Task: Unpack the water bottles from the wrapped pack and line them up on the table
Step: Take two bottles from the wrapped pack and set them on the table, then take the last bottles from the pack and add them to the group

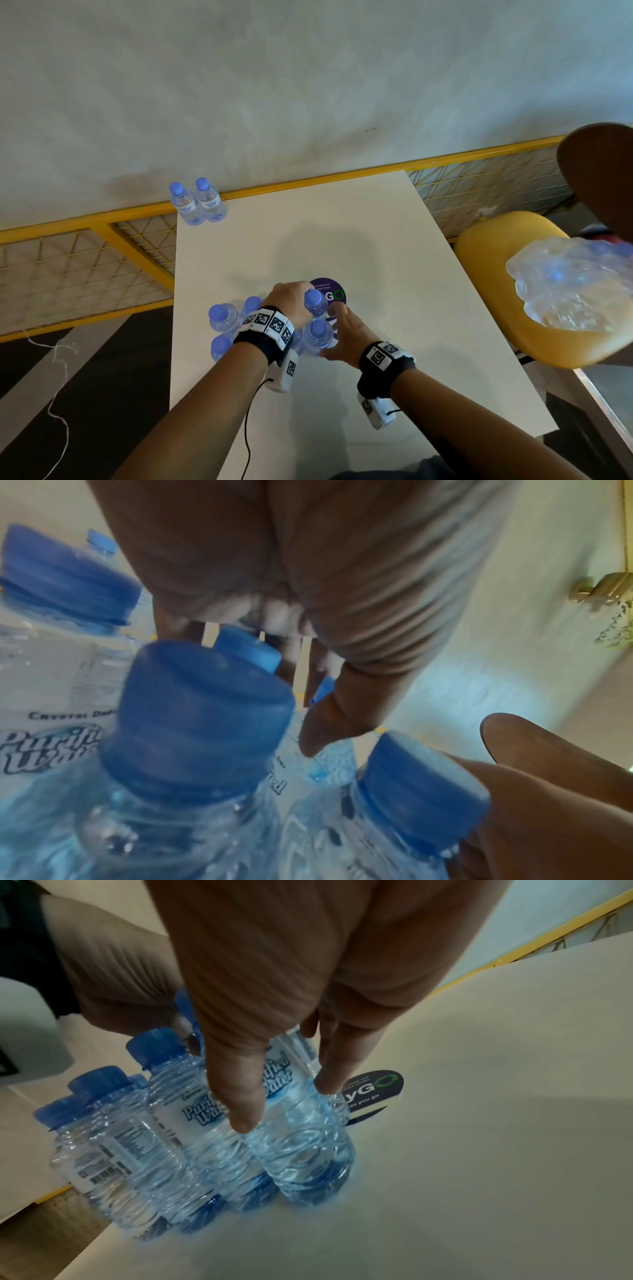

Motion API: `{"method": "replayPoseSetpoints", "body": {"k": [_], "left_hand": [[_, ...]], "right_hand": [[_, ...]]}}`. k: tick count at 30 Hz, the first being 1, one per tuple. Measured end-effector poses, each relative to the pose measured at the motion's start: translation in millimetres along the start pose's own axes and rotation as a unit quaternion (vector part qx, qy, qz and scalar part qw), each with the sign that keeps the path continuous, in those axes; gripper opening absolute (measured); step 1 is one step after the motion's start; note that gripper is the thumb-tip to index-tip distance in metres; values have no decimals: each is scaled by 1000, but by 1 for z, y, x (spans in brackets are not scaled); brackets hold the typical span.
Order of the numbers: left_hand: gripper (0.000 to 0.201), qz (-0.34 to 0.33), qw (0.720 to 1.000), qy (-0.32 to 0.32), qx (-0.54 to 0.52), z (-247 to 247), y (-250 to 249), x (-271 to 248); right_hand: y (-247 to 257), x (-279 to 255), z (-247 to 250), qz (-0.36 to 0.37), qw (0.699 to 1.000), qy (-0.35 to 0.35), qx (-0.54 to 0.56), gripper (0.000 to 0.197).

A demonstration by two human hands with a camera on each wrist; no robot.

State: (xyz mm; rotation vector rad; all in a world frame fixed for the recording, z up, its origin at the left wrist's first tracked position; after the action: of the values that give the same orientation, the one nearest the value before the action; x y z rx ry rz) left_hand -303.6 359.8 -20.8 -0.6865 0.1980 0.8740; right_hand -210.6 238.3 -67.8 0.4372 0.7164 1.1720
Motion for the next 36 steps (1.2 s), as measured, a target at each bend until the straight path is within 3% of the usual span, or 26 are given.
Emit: {"method": "replayPoseSetpoints", "body": {"k": [5,10,13,16,20,25,29,32,36], "left_hand": [[37,-6,1000,-17,6,-1,2,-2],[67,10,999,-44,21,15,-10,-13],[60,-34,995,-91,18,32,-48,-28],[42,-111,986,-105,-65,31,-108,-42],[36,-173,977,-43,-119,-13,-195,-37],[26,-230,968,81,-61,-108,-296,-11],[26,-237,957,159,-55,-183,-376,12],[32,-227,950,214,-22,-231,-429,33],[62,-205,950,236,-6,-279,-487,72]], "right_hand": [[0,2,1,12,1000,13,1,83],[-9,-5,8,15,999,22,17,89],[-30,-21,31,-2,999,6,50,84],[-70,-49,70,-30,997,-15,71,57],[-150,-102,139,-98,990,-70,75,23],[-273,-181,238,-239,950,-192,53,10],[-372,-230,302,-314,902,-276,111,10],[-425,-240,336,-347,877,-301,145,28],[-480,-223,368,-388,860,-292,160,45]]}}
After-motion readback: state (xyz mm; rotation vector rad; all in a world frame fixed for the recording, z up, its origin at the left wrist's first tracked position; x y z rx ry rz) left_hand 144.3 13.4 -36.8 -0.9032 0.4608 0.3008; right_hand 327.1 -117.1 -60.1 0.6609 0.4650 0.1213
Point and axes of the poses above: each hand's wrist, its own x-axis towards the middle knuckle, its own z-axis out of the back of the hand, y = z × x, the point moved 8 cm from there along x, towards the middle knuckle, and after that the axes turned 3 degrees about -x, right-handed, at the moved point
